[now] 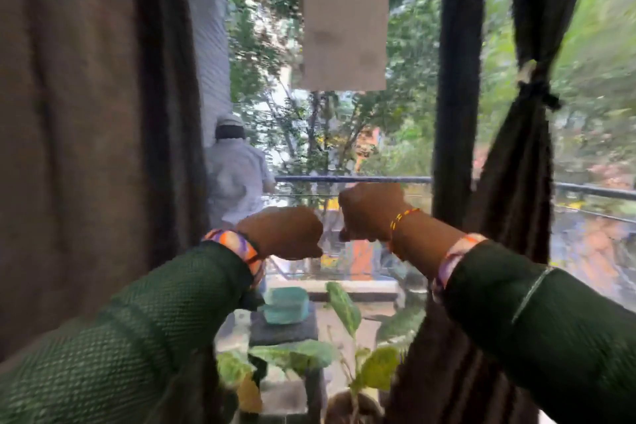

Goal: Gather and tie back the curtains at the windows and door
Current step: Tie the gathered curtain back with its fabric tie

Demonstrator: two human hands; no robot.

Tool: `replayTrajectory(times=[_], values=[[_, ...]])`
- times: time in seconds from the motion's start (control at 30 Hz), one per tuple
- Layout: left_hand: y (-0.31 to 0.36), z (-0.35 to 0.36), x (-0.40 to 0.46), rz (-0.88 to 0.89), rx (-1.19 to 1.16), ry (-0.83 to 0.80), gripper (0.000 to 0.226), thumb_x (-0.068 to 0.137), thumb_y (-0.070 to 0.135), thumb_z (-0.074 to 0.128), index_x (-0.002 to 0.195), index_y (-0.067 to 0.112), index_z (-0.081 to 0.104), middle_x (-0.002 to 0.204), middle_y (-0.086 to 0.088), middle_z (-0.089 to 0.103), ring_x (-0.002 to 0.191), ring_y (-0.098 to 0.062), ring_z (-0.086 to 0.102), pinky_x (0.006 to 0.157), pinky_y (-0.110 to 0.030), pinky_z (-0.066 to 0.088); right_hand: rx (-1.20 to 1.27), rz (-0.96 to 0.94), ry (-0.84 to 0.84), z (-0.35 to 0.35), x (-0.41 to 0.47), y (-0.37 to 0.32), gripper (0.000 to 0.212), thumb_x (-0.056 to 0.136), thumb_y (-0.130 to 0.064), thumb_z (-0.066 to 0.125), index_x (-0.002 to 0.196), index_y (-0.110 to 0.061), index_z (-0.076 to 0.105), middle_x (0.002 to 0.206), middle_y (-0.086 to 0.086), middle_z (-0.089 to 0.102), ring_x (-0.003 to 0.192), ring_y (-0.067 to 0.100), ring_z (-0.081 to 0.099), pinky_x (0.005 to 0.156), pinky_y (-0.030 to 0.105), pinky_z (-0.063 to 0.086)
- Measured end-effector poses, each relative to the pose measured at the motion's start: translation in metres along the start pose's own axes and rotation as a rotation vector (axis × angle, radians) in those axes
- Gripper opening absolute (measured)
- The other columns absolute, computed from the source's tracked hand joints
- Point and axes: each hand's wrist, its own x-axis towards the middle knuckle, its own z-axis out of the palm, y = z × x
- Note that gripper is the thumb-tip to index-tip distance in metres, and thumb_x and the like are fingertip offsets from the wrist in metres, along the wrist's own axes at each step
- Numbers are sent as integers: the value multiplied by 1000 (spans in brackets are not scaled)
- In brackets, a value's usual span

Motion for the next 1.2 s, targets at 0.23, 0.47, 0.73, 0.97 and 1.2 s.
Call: replayTrajectory(times=[0.23,0.47,0.73,0.97,1.2], values=[[-128,8,-120,-391,47,54,32,87,38,51,108,15,61,114,-12,62,105,-33,59,76,-33,45,206,-184,211,-47,66,-150,33,92,-33,50,118,-15,58,123,8,60,116,30,57,89,37,46],[-238,-6,-217,-821,225,207,33,89,36,48,111,14,57,120,-13,57,111,-34,56,85,-39,46,315,-180,453,-99,120,-233,39,91,-34,54,122,-10,52,126,11,57,117,33,54,90,39,44],[-347,-54,-230,-941,223,428,45,88,44,48,120,13,50,125,-12,50,114,-33,53,90,-43,44,269,14,906,-159,210,-261,43,87,-30,56,124,-13,44,134,16,41,121,35,40,88,44,39],[-420,-127,-196,-823,219,706,45,89,45,47,120,13,50,125,-11,50,112,-30,53,92,-42,46,263,295,1112,-243,288,-218,60,94,-26,46,146,-14,20,156,21,-2,143,41,-7,104,70,13],[-466,-148,-195,-820,261,803,47,90,46,45,123,12,45,129,-10,47,114,-29,51,87,-40,44,622,483,1015,-280,320,-175,81,89,-50,47,148,-12,7,155,23,-4,140,46,9,103,70,17]])
